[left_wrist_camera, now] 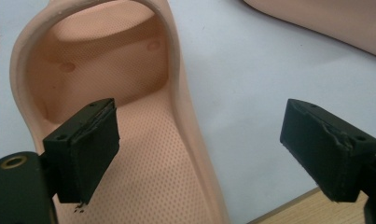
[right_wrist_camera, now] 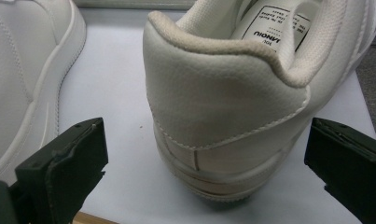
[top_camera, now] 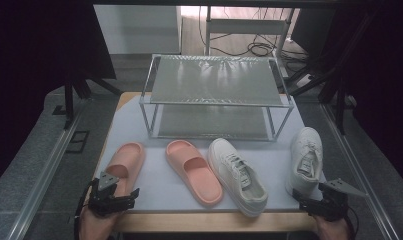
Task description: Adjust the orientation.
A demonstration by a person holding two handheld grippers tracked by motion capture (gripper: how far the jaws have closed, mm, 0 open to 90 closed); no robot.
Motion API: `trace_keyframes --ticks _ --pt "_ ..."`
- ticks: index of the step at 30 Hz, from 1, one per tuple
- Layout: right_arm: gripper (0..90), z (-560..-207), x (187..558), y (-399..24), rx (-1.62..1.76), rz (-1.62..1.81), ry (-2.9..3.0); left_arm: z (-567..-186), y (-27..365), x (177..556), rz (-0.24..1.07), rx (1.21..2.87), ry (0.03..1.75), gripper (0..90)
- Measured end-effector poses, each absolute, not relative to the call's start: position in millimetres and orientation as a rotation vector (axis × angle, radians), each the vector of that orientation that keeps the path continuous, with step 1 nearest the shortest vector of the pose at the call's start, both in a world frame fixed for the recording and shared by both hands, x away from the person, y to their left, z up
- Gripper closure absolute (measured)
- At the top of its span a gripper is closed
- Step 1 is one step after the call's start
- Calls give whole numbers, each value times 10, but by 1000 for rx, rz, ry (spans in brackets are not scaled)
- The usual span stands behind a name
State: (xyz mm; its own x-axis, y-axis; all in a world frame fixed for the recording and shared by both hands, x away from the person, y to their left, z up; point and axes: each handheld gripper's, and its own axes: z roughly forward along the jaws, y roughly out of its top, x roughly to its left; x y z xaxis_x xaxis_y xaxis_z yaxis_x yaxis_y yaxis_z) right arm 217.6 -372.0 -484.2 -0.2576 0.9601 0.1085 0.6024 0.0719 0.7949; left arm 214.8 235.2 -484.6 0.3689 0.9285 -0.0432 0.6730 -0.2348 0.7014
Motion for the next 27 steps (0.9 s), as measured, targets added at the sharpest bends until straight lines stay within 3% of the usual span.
trace_keyframes --ticks 27 --pt "0 -4816 2153 -3739 1520 1019 1920 -4820 2365 2175 508 1967 1365 234"
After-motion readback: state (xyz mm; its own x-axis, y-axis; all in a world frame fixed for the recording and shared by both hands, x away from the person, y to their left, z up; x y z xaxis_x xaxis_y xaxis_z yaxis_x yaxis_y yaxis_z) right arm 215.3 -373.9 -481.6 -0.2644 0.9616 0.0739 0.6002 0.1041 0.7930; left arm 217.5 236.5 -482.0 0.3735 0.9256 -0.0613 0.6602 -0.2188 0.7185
